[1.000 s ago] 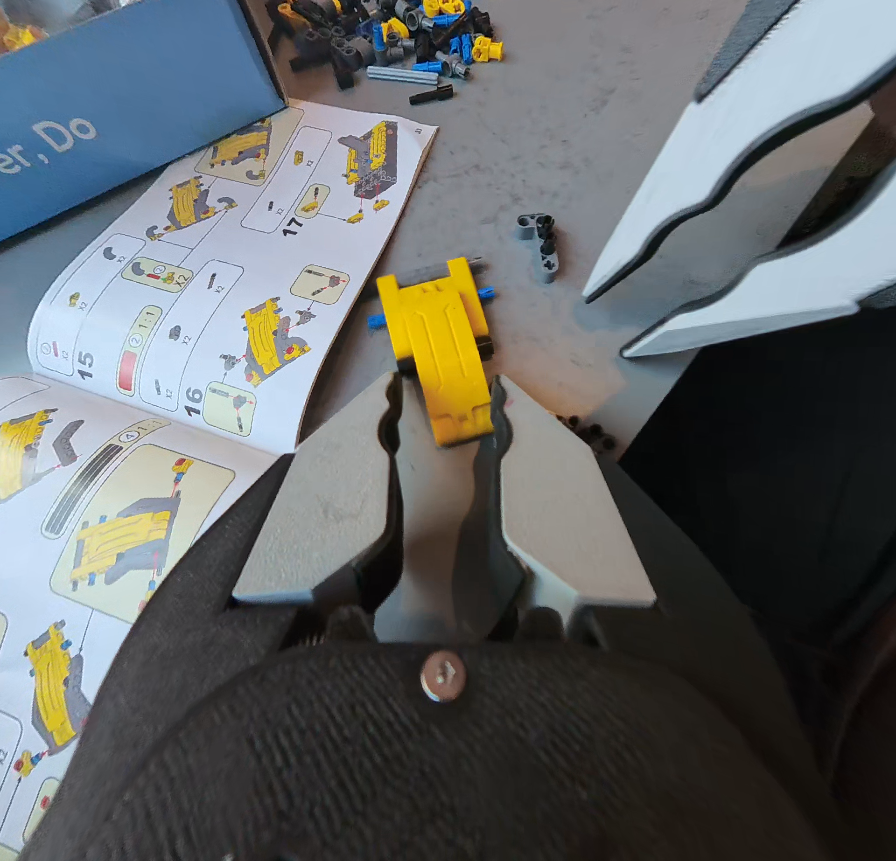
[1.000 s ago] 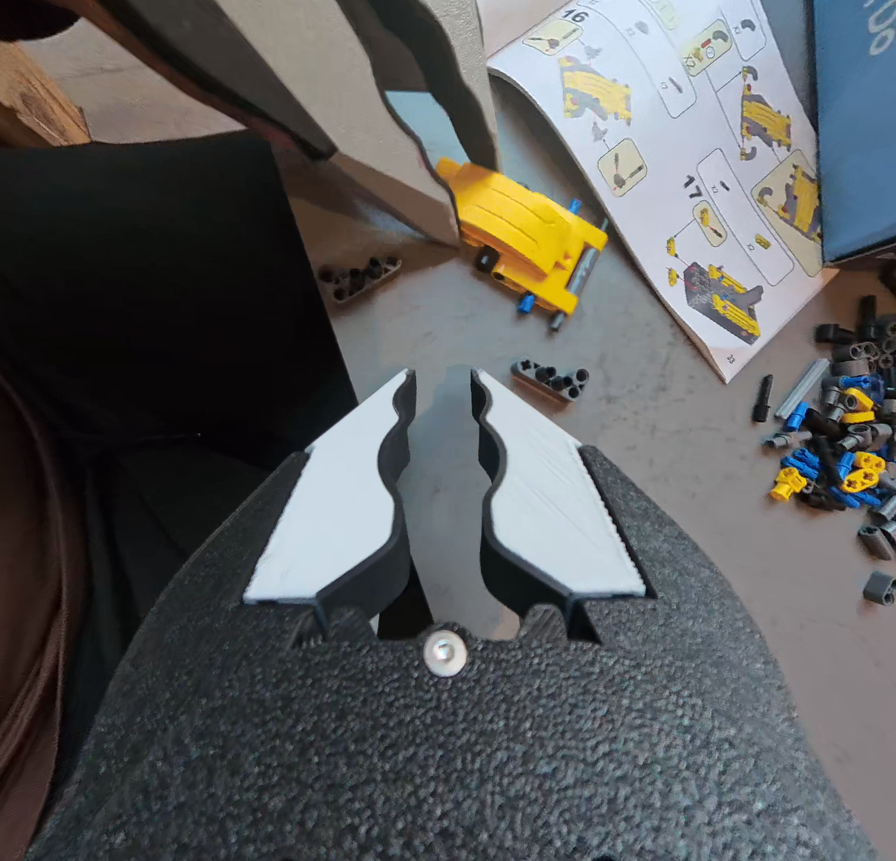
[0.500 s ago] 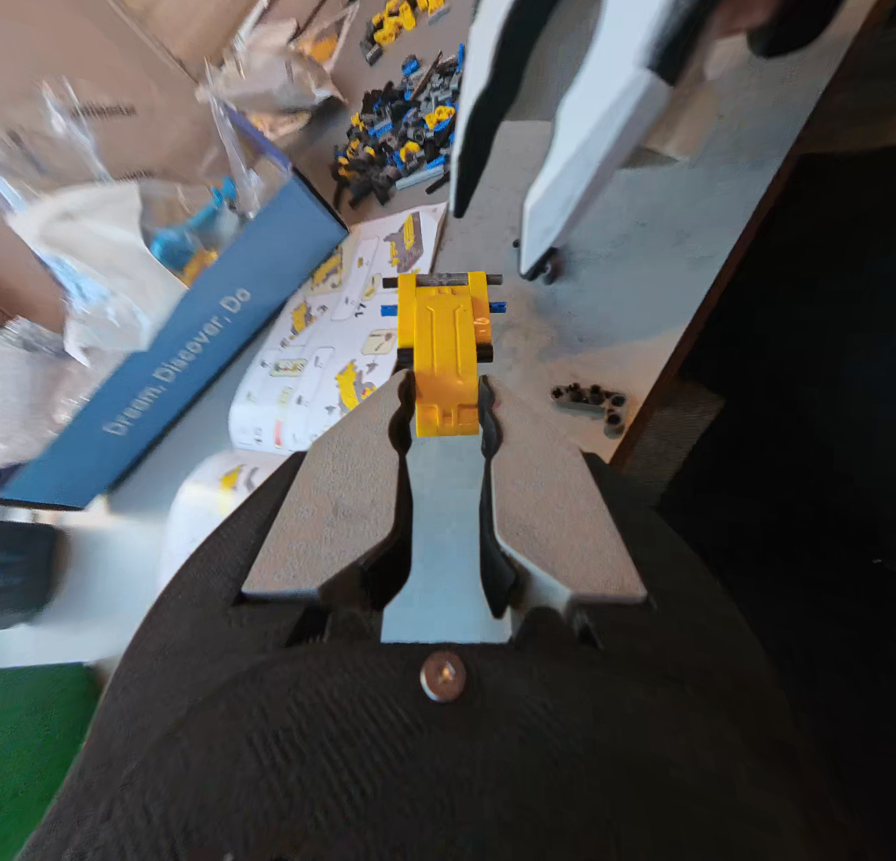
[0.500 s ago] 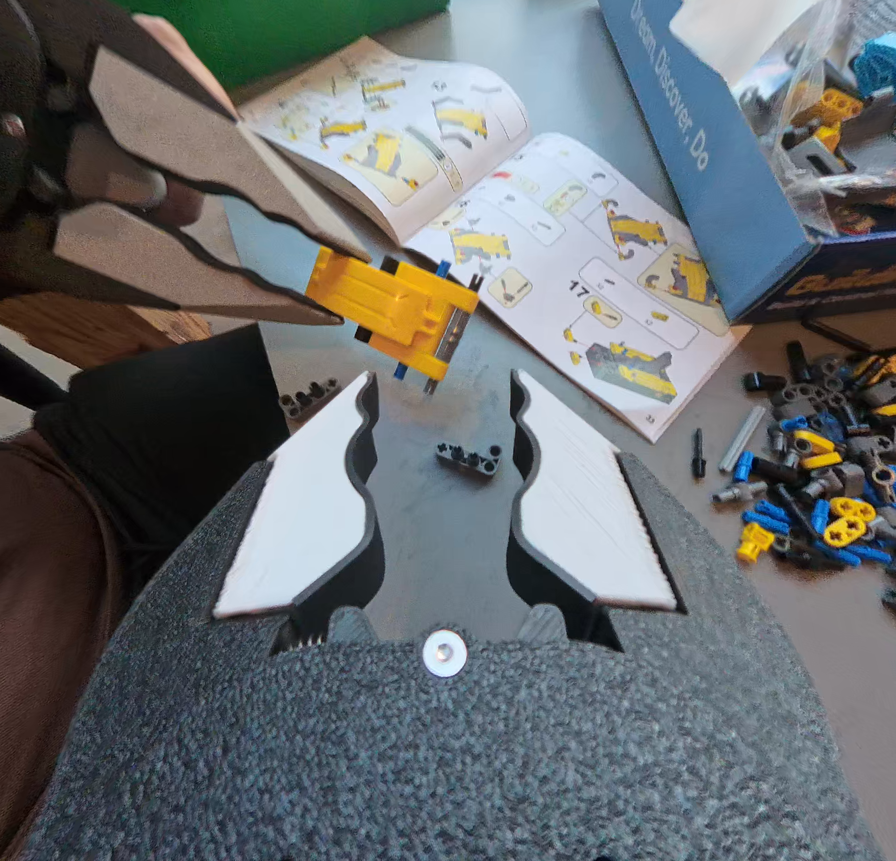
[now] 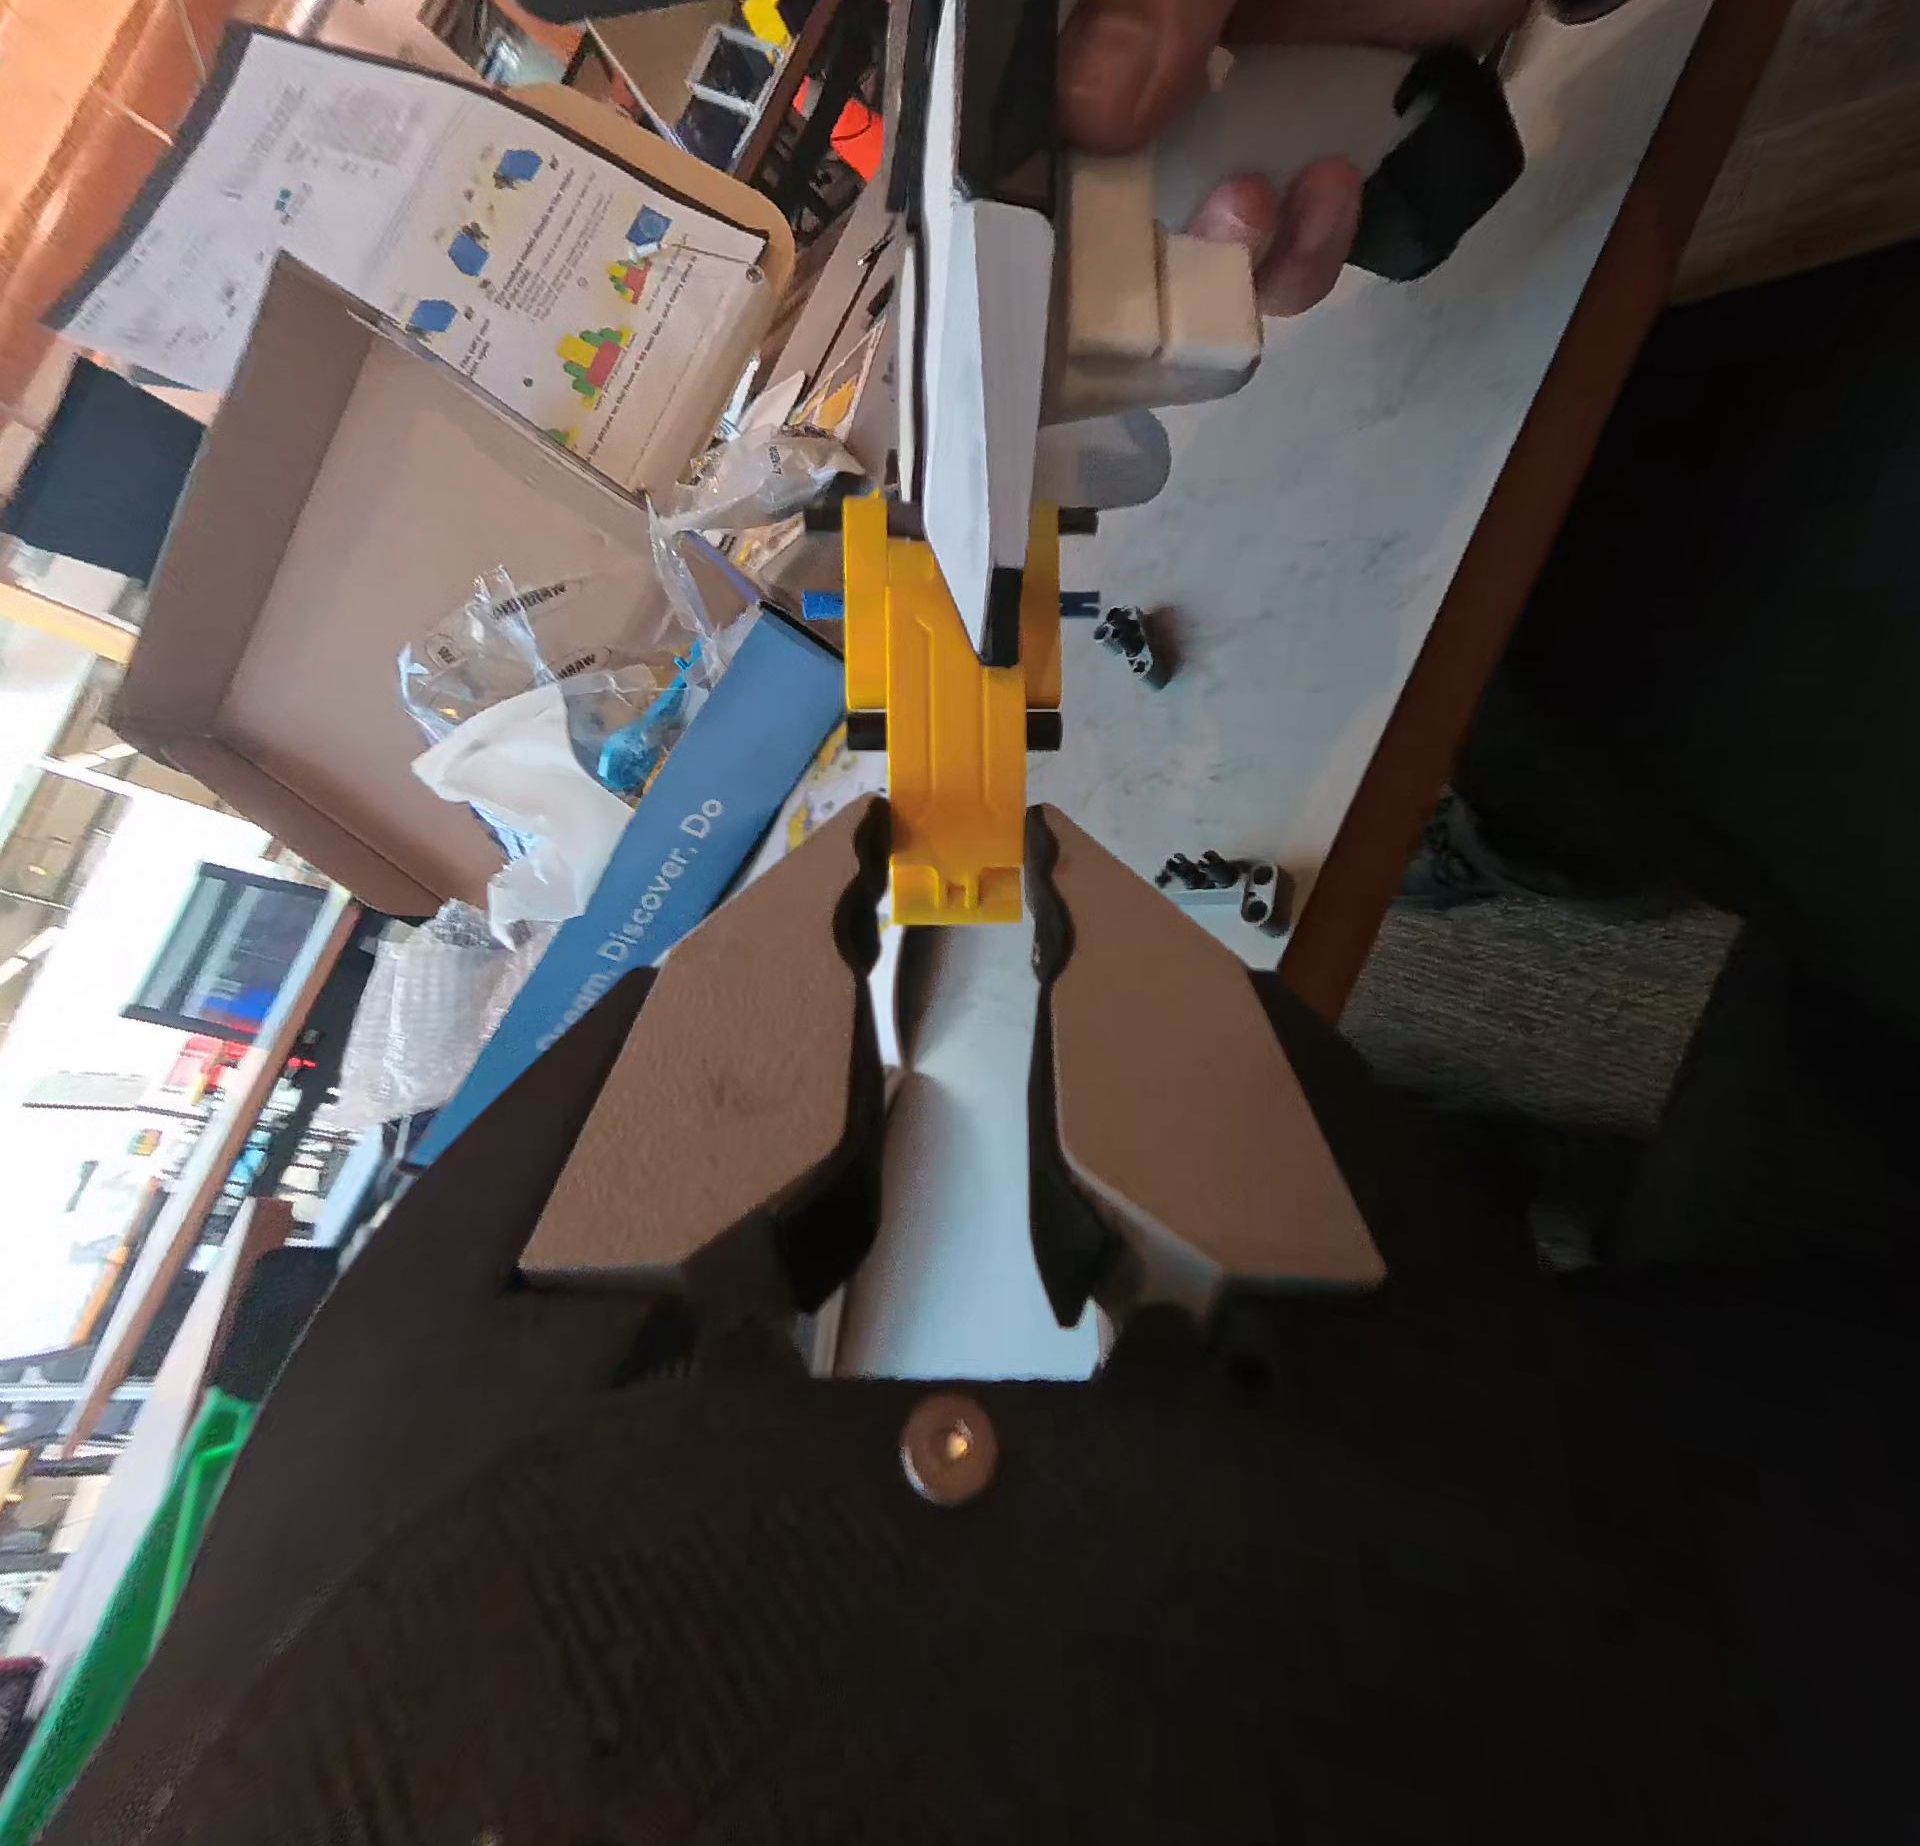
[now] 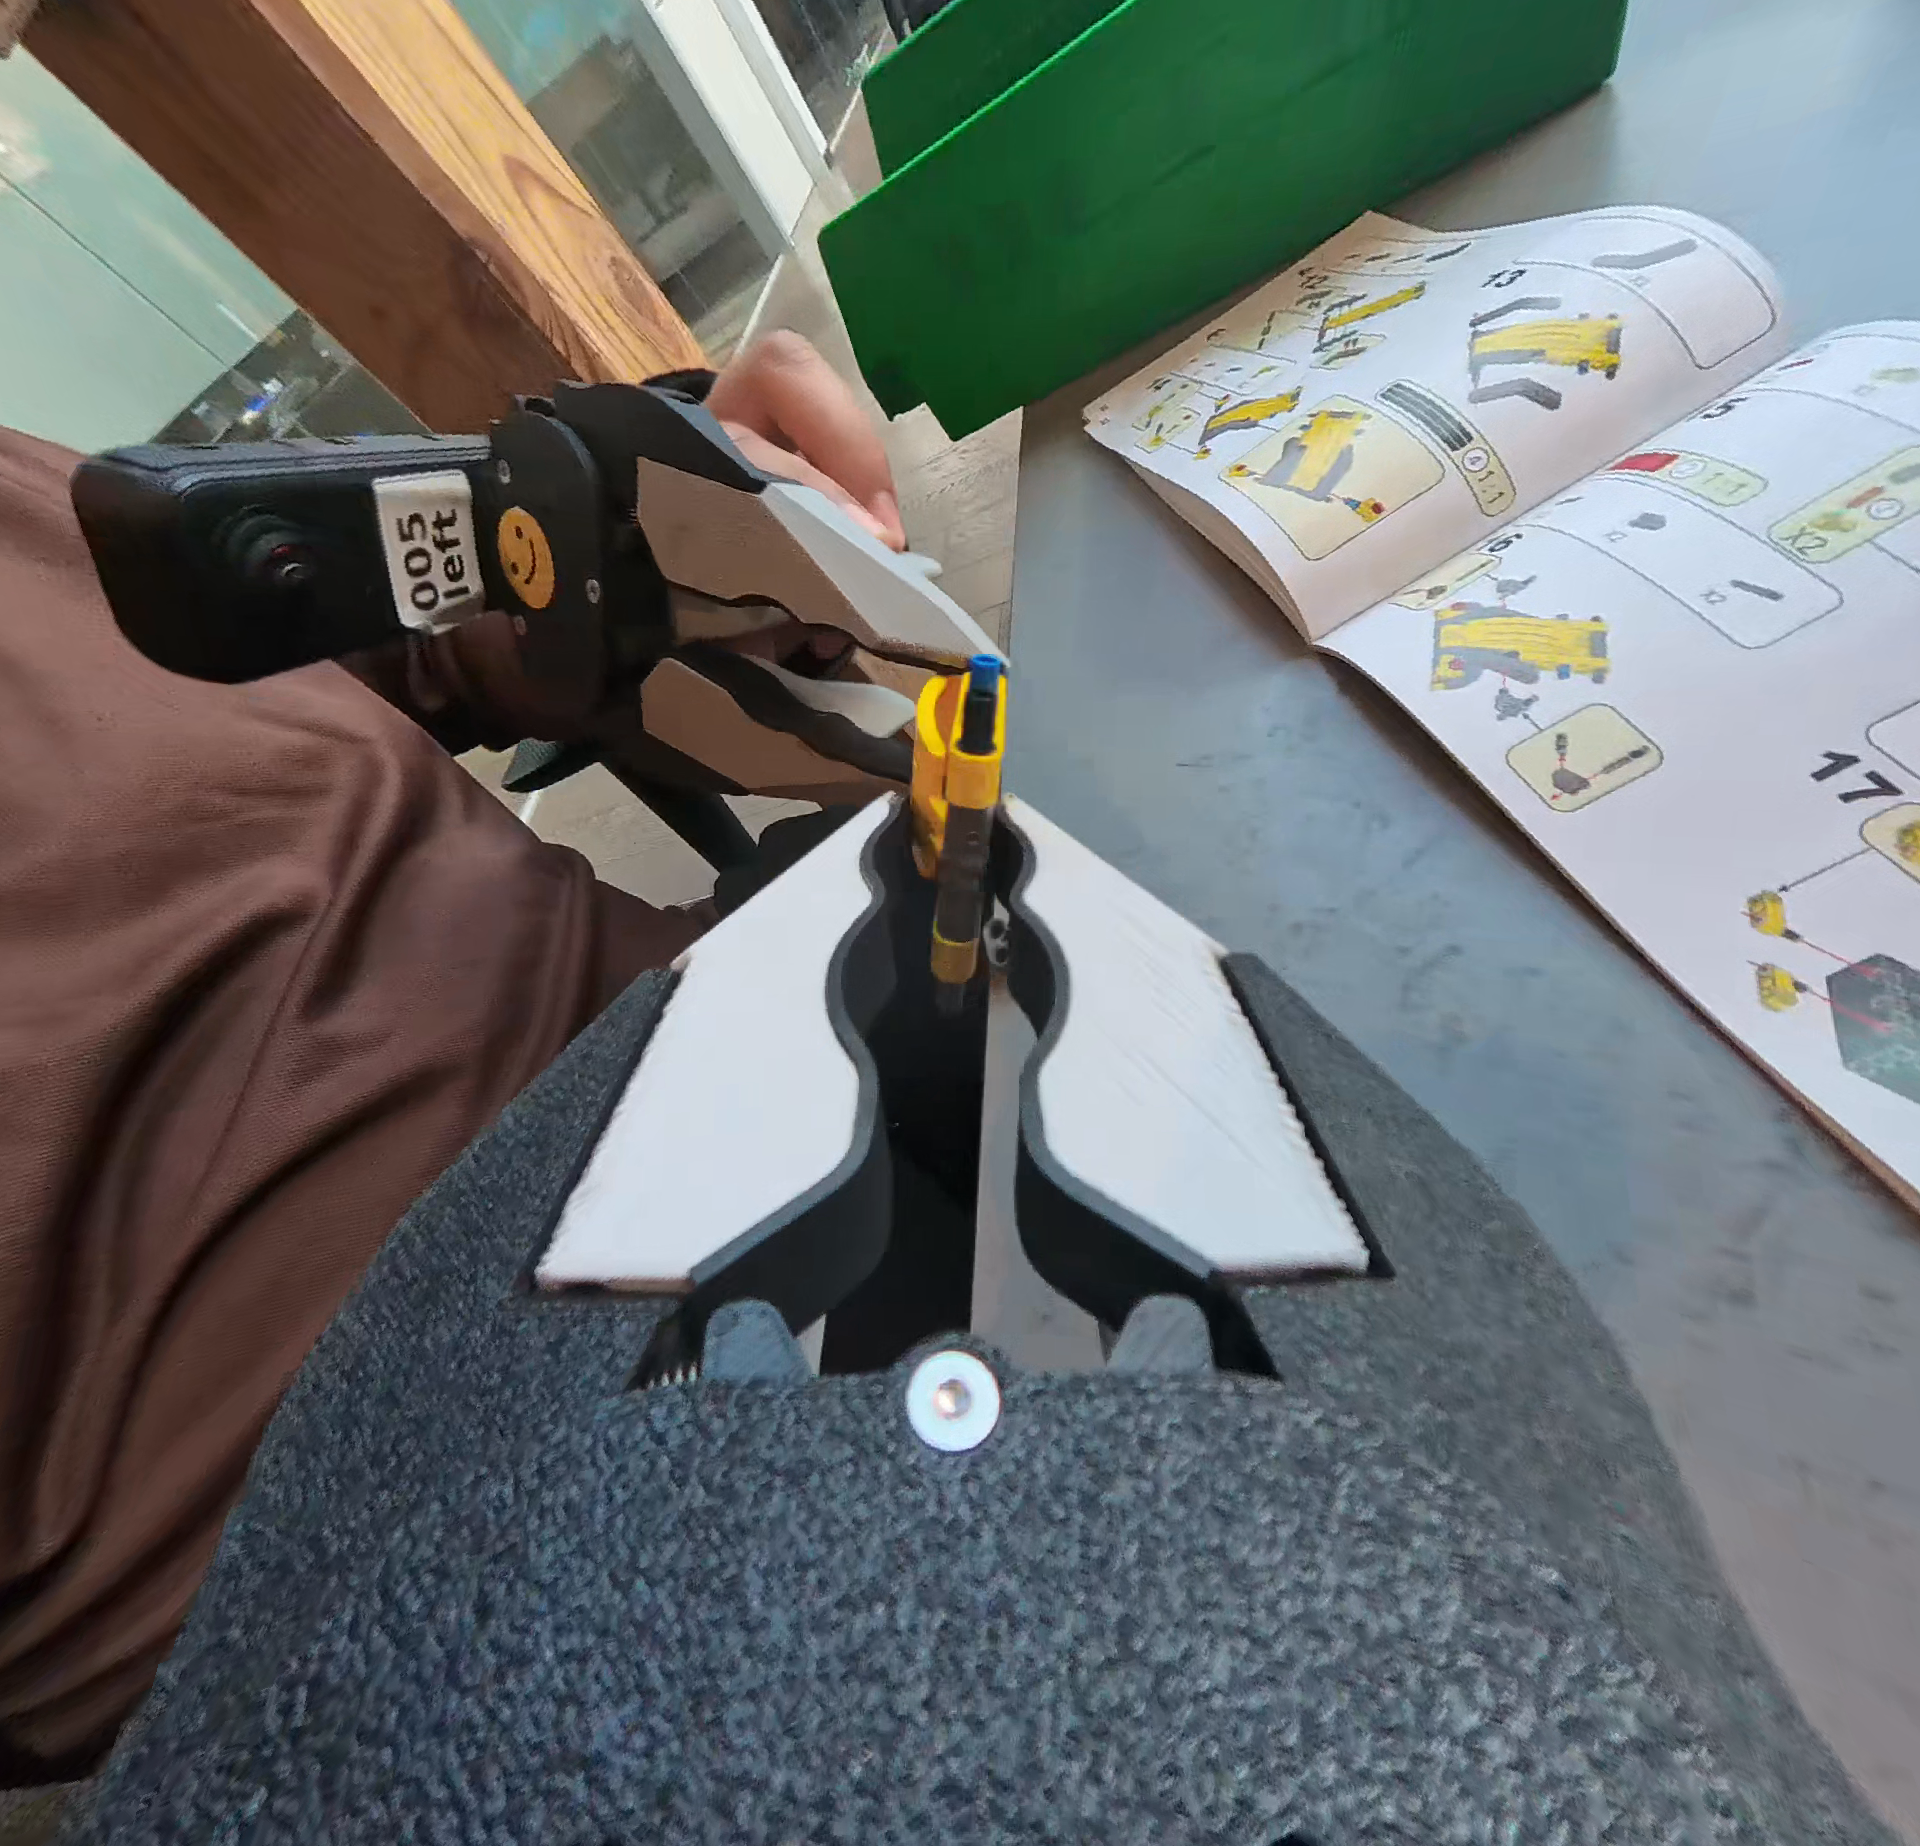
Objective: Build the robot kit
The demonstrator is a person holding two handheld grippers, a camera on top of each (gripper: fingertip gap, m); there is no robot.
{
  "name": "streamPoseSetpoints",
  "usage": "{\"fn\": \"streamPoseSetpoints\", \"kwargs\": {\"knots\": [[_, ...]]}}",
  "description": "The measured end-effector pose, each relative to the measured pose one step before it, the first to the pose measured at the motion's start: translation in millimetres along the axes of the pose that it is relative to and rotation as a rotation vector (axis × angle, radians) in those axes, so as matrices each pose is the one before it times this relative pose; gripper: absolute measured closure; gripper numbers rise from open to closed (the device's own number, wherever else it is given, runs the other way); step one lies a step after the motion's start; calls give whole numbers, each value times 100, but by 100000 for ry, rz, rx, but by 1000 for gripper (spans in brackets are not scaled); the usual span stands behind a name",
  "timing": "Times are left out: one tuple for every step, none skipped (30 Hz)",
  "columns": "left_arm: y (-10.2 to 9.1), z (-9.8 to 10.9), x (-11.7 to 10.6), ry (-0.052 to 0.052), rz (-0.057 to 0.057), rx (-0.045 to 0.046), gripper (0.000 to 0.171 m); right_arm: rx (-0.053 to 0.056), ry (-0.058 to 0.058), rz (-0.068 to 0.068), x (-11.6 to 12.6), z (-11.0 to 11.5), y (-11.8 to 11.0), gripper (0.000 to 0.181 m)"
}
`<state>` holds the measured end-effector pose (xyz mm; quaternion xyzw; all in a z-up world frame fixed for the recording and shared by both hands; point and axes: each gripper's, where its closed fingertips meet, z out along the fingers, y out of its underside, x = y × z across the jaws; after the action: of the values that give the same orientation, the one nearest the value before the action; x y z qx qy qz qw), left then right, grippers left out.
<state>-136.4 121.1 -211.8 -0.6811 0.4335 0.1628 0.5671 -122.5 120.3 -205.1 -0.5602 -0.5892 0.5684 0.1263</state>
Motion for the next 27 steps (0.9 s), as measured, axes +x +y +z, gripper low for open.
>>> {"fn": "streamPoseSetpoints", "kwargs": {"knots": [[187,24,28,563,-4052,-758,149,-564,1473,729,192,7,62,168],[174,-63,-25,205,-4413,-425,149,-715,2861,180,404,-87,102,168],[130,-138,-30,305,-5640,-228,148,-1265,3253,-514,471,-191,215,168],[212,-192,116,1548,-7340,-1052,145,-590,3245,-725,462,-296,159,168],[330,-182,331,2981,-8863,-2221,142,342,2062,-59,320,-355,37,168],[462,-35,677,4905,-8379,-3233,138,1117,320,840,81,-365,-73,168],[630,159,852,5580,-6874,-4348,132,1527,-565,1149,-3,-339,-132,168],[535,321,830,4800,-4924,-3838,129,1499,-177,931,75,-285,-156,168],[366,494,744,3592,-2905,-2600,126,1035,439,754,191,-199,-113,168],[289,563,565,2362,-2114,-2123,125,685,533,656,212,-134,-58,168],[281,545,285,518,-1096,-2531,125,628,376,590,149,-71,-42,168],[243,449,136,-1013,784,-2523,125,550,142,397,41,-42,-33,168],[76,346,30,-1758,1716,-1241,127,214,-83,4,-55,0,27,168],[45,292,-57,-1832,1646,-770,130,-265,76,-458,-77,13,82,168],[103,277,-82,-1213,1033,-1050,132,-553,557,-754,-21,27,87,168],[22,194,143,1025,425,-559,133,-529,603,-798,-23,12,71,168],[-69,57,155,1631,55,171,135,-406,110,-612,-62,1,37,168],[-26,13,65,1218,1122,-40,136,-98,-334,-345,-112,1,11,168],[-23,0,88,1613,1624,40,138,163,-415,-187,-93,-22,-18,168],[-4,-5,136,2460,973,-77,141,47,-347,-130,-68,-18,6,168],[-12,-20,93,2846,21,-124,143,-209,-95,-122,-15,-32,55,168],[-3,-26,158,4012,319,-224,146,-229,130,-194,26,-30,66,168],[-22,-67,137,4066,1460,-133,149,-123,-167,-334,-28,-42,48,168],[10,-96,-153,2342,2696,-137,152,-92,-444,-465,-82,-44,46,167],[-21,-101,-289,1782,3731,133,158,-90,-297,-549,-58,-39,33,168],[33,-111,-493,825,4328,32,163,78,-184,-583,-25,-44,8,168],[37,-95,-501,925,4236,240,167,114,-208,-487,-31,-37,11,168]]}}
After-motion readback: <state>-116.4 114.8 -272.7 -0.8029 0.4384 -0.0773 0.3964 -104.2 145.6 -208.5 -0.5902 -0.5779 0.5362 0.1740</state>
